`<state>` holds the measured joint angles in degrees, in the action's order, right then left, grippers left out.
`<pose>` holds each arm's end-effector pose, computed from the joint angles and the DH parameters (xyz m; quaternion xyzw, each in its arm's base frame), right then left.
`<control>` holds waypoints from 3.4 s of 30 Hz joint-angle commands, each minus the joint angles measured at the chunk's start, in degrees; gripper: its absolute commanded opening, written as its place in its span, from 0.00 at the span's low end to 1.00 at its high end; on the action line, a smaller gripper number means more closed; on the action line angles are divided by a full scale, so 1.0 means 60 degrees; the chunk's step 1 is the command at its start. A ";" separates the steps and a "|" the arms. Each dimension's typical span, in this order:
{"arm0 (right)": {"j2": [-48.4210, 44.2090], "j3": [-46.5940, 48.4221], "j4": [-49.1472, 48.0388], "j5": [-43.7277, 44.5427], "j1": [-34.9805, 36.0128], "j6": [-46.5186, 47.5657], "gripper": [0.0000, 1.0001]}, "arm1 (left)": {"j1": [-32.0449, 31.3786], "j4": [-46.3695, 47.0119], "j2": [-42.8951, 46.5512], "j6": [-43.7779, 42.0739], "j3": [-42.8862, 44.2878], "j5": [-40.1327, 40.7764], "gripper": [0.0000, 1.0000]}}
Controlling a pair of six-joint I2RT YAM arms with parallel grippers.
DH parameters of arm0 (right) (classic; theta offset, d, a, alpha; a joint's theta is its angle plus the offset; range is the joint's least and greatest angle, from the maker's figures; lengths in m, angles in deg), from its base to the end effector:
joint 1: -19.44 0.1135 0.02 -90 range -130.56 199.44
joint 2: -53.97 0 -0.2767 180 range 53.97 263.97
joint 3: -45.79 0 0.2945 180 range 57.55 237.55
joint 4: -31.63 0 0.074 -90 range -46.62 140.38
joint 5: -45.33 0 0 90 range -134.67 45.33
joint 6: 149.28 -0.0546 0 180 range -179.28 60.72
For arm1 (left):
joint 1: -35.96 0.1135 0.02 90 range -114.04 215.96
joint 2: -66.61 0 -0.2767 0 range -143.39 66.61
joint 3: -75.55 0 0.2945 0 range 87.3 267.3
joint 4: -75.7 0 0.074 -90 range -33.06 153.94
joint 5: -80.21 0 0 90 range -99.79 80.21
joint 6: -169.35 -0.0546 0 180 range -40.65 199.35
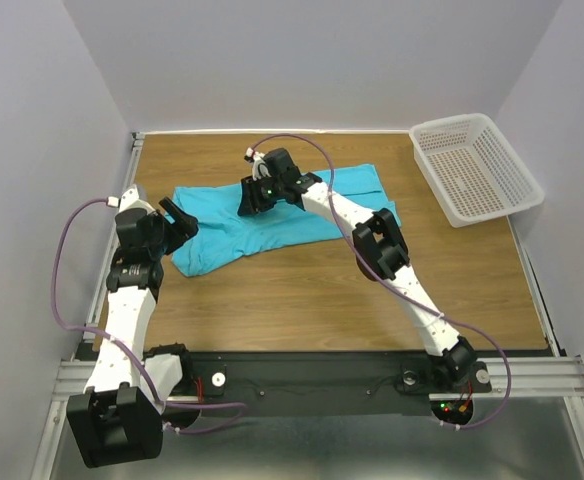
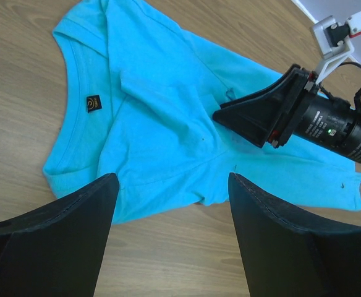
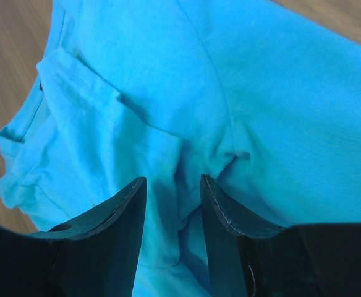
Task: Fold and stack the t-shirts
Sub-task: Fold the tshirt
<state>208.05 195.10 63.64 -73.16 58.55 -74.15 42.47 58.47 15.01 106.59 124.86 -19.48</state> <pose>0.4957 0.4366 0.1369 -0.2897 0.8241 0.3931 0.2870 0.2622 0.0207 0.2759 -0.1896 0.7929 -0.1713 0.5531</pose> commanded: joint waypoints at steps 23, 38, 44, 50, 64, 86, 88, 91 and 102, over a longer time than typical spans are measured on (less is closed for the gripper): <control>-0.0309 -0.0074 -0.0943 -0.0320 0.0146 -0.0187 0.30 | 0.0073 0.0531 0.0103 0.0102 -0.0444 -0.0362 0.83; -0.0455 0.0028 -0.0958 -0.0072 0.0161 0.0032 0.01 | 0.0088 0.0854 -0.0146 0.0688 -0.0943 -0.0713 0.83; -0.0894 0.0072 -0.0958 0.0484 0.0058 0.0121 0.01 | 0.0088 0.0869 -0.0234 0.0879 -0.1089 -0.0743 0.82; -0.1158 -0.0045 -0.0973 0.0983 -0.0030 0.0091 0.01 | 0.0147 0.1191 -0.0453 0.1143 -0.1338 -0.0860 0.82; -0.1217 -0.0236 -0.1031 0.1028 -0.0030 -0.0143 0.01 | 0.0191 0.1630 -0.2342 0.1699 -0.1485 -0.1021 0.66; -0.1378 -0.0279 -0.1090 0.1174 -0.0073 -0.0158 0.01 | 0.0191 0.0927 -0.4584 0.0762 -0.0532 0.0151 0.38; -0.1436 -0.0323 -0.1090 0.1291 -0.0103 -0.0143 0.01 | 0.0293 0.0927 -0.4629 0.0879 -0.0635 0.0151 0.31; -0.1612 -0.0586 -0.1090 0.1511 -0.0161 -0.0158 0.01 | 0.0541 0.0927 -0.4570 0.1054 -0.0883 0.0019 0.17; -0.1906 -0.1349 -0.1105 0.2140 -0.0308 -0.0158 0.00 | 0.1143 0.0927 -0.4189 0.1128 -0.1060 -0.0069 0.02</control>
<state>201.03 187.78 59.66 -63.46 57.22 -75.37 48.30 65.00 -12.18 113.85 119.58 -20.80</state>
